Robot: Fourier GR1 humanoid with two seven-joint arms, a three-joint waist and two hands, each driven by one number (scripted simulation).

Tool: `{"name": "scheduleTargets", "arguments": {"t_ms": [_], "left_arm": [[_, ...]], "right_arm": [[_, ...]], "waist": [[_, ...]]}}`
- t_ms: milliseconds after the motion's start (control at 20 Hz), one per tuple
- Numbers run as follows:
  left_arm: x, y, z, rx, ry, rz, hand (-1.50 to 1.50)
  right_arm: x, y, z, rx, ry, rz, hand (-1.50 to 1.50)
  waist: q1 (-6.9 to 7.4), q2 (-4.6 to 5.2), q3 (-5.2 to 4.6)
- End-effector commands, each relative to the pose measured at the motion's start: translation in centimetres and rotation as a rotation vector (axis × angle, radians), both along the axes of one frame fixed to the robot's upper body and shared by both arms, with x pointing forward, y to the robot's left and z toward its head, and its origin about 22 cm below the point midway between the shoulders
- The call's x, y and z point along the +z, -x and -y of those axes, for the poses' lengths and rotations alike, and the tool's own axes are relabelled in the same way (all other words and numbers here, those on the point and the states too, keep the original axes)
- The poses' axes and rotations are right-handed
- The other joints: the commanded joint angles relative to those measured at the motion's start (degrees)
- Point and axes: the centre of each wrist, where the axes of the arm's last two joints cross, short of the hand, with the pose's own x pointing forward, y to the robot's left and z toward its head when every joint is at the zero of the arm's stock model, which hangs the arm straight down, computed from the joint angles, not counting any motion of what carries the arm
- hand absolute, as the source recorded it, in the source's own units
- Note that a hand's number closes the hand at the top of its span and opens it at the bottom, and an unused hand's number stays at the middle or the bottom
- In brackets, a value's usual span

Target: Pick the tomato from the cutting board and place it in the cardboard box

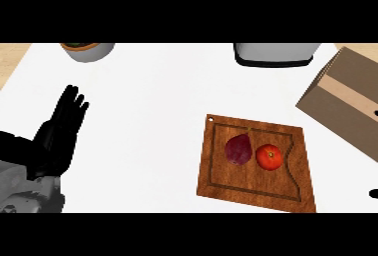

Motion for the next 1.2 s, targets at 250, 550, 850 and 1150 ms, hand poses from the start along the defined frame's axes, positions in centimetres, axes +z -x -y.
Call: {"name": "scheduleTargets", "arguments": {"t_ms": [250,550,850,1150], "left_arm": [[0.0,0.2,0.2,-0.029,0.005,-0.002,0.00],[-0.7,1.1,-1.2,-0.013,-0.008,-0.008,0.00],[-0.8,0.6,1.3,-0.004,0.004,0.004,0.00],[0.5,0.4,-0.1,0.012,0.001,0.010,0.00]], "right_arm": [[5.3,-1.6,-6.8,0.085,-0.077,-0.085,-1.50],[2.7,-0.4,-10.6,0.079,-0.078,-0.117,-1.50],[3.3,-1.8,-11.1,0.024,-0.059,-0.166,-1.50],[0.3,-2.9,-11.5,0.030,-0.076,-0.194,-1.50]], "waist": [[0.37,0.16,0.13],[0.30,0.14,0.15],[0.27,0.17,0.16],[0.37,0.20,0.17]]}}
